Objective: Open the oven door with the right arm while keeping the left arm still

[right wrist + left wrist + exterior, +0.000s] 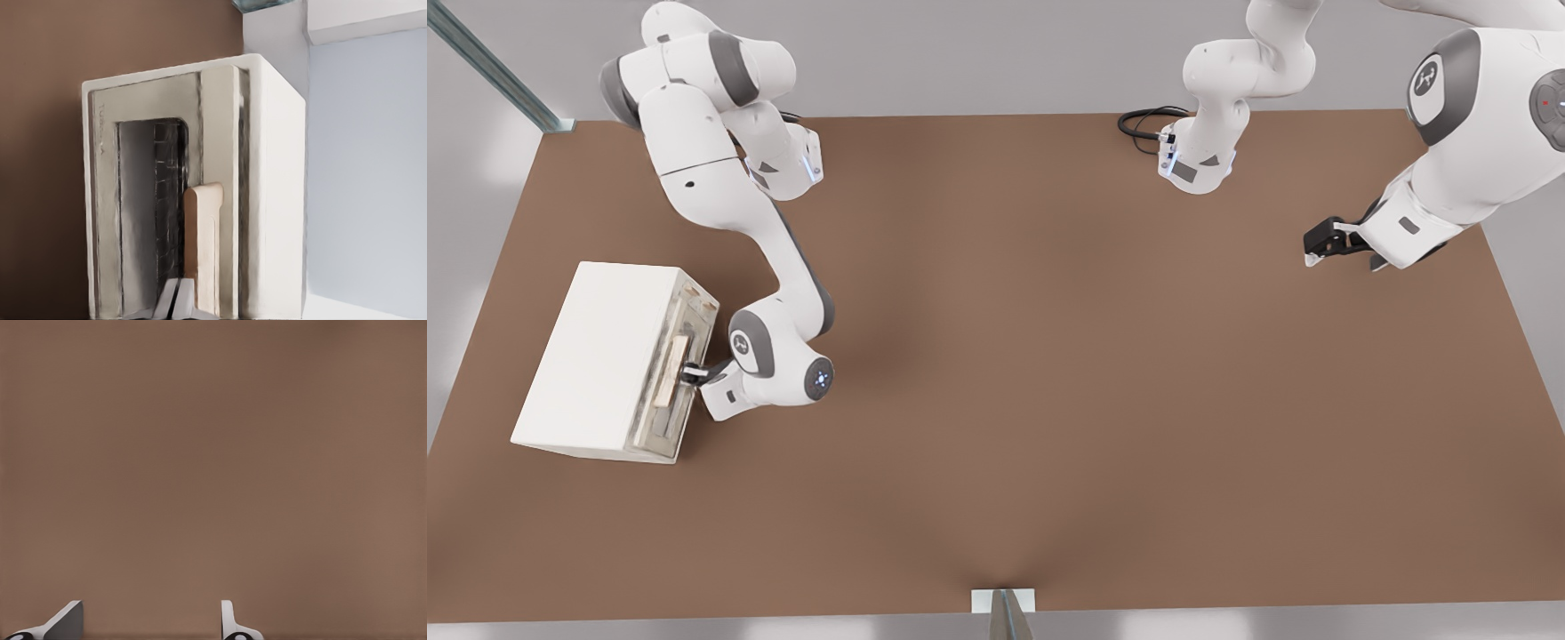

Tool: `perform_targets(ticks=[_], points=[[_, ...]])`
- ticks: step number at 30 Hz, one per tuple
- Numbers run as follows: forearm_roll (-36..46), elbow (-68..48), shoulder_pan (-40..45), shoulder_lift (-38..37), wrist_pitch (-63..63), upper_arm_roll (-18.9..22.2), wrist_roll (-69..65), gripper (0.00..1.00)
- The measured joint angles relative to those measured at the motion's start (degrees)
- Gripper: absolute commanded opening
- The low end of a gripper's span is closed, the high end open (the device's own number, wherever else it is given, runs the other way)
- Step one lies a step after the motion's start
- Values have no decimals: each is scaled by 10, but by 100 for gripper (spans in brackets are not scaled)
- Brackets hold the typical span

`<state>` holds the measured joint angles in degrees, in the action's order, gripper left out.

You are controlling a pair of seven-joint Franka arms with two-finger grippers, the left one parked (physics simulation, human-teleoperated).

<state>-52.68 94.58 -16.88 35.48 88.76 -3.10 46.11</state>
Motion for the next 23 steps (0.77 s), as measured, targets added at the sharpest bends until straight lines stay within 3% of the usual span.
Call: perform_targets(ticks=[2, 3, 4, 6, 8, 10, 12, 23], points=[[63, -86, -77, 69, -11, -1, 23, 21], [108, -137, -98, 92, -15, -1, 33, 64], [176, -191, -91, 98, -20, -2, 34, 100], [283, -264, -35, 70, -33, -11, 19, 100], [358, -285, 12, -12, -38, -14, -11, 100], [427, -201, 103, -145, -32, -15, -52, 100], [470, -151, 151, -228, -23, -13, -94, 100], [532, -133, 161, -261, 3, -3, -259, 100]])
